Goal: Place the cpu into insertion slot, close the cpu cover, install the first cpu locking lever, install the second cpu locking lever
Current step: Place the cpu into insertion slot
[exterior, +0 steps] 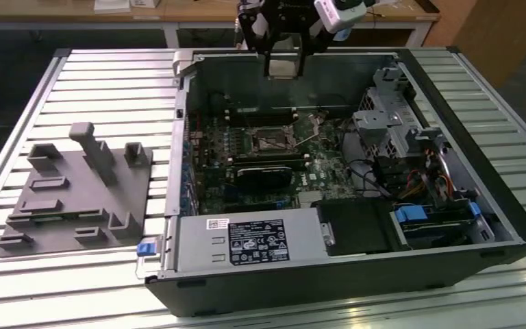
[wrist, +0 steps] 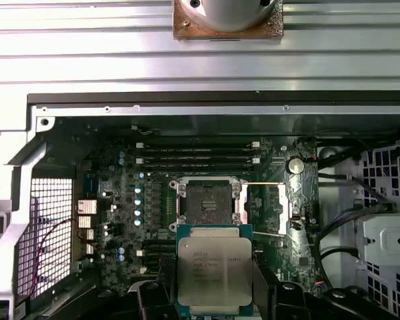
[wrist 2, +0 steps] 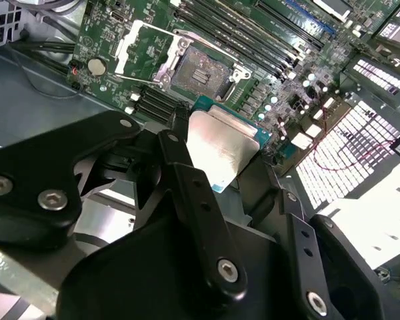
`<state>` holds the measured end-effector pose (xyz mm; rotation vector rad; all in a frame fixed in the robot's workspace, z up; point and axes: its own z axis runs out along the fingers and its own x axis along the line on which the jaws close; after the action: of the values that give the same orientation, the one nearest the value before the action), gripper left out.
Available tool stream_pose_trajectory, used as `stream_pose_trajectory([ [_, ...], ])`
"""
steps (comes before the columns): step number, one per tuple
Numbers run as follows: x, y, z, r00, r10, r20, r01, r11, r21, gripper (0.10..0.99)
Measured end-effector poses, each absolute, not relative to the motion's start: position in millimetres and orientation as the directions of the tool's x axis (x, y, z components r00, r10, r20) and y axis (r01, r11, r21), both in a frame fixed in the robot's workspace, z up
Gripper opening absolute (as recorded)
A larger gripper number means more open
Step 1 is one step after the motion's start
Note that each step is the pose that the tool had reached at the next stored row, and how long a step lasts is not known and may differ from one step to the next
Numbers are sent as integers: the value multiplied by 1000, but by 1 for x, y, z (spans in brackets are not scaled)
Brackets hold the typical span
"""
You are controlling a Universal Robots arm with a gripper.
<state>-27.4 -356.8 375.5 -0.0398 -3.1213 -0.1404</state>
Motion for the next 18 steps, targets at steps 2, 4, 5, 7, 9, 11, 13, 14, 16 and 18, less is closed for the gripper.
stream_pose_trajectory([
  [2, -28, -357, 373, -1000, 25, 15, 26, 996, 90, 541],
  [4, -28, -357, 369, -1000, 25, 12, 26, 996, 90, 541],
  [5, -28, -357, 367, -1000, 25, 11, 25, 996, 90, 541],
  [7, -28, -357, 364, -1000, 24, 8, 25, 996, 90, 541],
  [9, -29, -357, 360, -1000, 23, 6, 24, 996, 90, 541],
  [11, -29, -357, 356, -1000, 23, 6, 23, 996, 90, 541],
  [13, -29, -357, 353, -1000, 23, 5, 23, 996, 90, 541],
  [14, -29, -357, 351, -1000, 22, 5, 23, 996, 90, 541],
  [16, -29, -357, 347, -1000, 22, 5, 23, 996, 90, 541],
  [18, -29, -357, 344, -1000, 22, 5, 22, 996, 90, 541],
])
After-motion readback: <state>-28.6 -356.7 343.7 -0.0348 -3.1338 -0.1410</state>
